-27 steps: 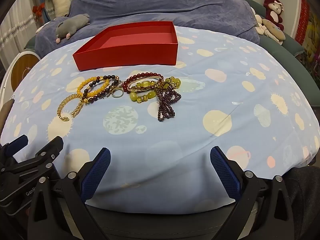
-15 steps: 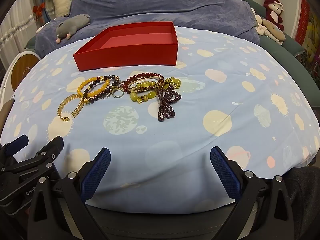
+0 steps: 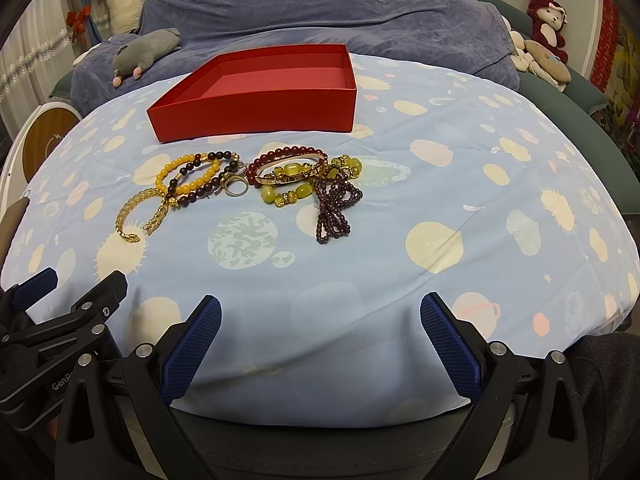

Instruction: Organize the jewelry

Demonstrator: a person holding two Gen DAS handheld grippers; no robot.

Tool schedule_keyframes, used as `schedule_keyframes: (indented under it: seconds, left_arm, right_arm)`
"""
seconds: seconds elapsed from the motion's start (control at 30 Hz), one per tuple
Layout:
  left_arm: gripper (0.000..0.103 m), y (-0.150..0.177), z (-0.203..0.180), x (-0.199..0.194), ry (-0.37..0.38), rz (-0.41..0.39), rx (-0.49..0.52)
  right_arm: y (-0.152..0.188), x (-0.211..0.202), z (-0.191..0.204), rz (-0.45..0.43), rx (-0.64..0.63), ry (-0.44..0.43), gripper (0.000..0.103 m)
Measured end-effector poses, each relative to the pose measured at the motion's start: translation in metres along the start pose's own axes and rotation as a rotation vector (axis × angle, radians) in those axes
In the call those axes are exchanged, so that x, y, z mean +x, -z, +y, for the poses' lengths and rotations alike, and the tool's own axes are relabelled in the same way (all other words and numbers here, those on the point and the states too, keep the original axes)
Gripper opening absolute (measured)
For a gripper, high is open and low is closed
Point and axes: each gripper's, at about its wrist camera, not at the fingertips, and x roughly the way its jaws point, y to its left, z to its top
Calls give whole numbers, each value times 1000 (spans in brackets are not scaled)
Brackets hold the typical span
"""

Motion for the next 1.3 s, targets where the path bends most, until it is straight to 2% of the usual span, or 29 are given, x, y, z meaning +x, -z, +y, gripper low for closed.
schedule_keyframes:
  seconds: [1.3]
  left_arm:
    - [89,-1,3,2,2,7,-11]
  right_arm:
    - [1,-1,0,-3,0,1,96]
